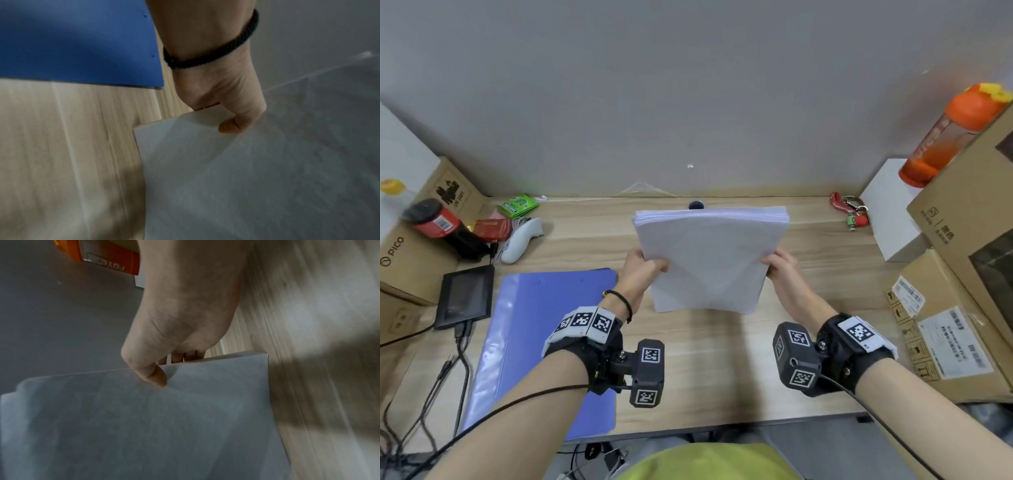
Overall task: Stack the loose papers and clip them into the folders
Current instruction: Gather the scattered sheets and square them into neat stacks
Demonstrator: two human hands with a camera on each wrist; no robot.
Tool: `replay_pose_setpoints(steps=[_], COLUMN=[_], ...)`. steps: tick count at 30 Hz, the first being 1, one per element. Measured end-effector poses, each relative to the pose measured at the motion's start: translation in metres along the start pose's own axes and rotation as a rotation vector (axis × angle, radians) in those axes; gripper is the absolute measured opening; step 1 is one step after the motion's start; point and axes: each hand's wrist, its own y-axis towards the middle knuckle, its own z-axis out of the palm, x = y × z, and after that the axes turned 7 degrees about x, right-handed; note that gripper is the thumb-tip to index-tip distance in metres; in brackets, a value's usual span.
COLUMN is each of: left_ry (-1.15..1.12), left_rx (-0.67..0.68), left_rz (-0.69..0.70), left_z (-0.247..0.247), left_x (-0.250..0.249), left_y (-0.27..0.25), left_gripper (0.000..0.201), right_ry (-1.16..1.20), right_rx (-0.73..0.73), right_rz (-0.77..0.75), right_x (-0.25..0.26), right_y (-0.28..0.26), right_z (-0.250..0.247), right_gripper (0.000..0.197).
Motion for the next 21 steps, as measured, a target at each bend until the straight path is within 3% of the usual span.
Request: replay_pose_setpoints(steps=[7, 10, 13, 21], left_ry=[-0.111, -0.163, -0.196, 0.032], left_rx=[-0.062, -0.094, -0.095, -0.042], left_rz=[-0.017, 0.015, 0.08, 0.102], left_z=[0.01, 0.013, 0.019, 0.028], left_x=[0.01, 0.002, -0.016, -0.017], left_y=[-0.003, -0.003, 0.002, 0.009], left_gripper=[0.024, 0.019, 0.021, 0.044], right_ry=[0.078, 0.068, 0.061, -0.053], right_rx=[-0.055, -0.069, -0.064, -0.113], right_rz=[0.075, 0.083, 0.009, -0.081], right_x=[-0.008, 0.003, 0.024, 0.021], right_y=[-0.005, -0.003, 0.004, 0.005], right_z=[0.015, 0.016, 0.011, -0.009], right_gripper=[0.013, 0.026, 0.021, 0.027])
